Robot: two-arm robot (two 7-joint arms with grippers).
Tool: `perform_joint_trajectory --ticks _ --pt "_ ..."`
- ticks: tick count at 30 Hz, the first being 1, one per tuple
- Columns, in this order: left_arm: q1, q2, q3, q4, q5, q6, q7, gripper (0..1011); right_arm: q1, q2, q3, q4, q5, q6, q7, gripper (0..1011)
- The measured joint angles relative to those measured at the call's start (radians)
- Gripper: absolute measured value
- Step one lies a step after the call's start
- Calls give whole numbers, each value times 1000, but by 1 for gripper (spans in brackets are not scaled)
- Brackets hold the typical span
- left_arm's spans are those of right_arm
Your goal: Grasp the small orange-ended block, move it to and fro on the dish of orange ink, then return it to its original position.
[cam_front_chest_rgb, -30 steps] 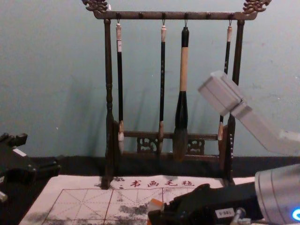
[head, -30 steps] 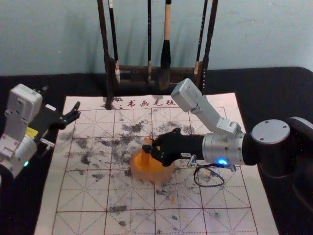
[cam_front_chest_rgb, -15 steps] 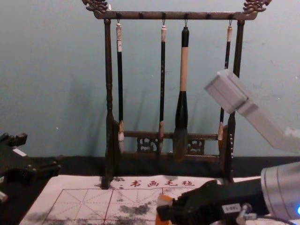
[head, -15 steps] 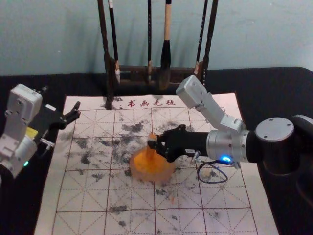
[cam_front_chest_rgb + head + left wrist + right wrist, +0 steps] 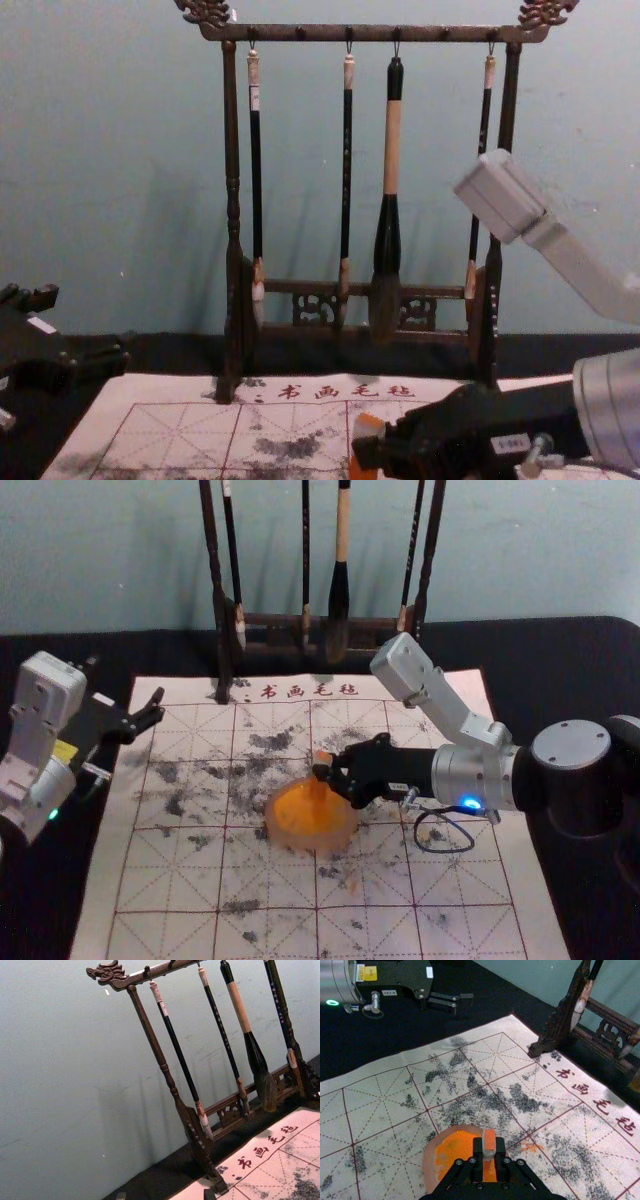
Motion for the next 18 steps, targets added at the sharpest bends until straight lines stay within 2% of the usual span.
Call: perform_joint_trajectory --ticks 18 --pt "0 0 0 0 0 0 0 1001 -29 28 17 -32 7 5 3 129"
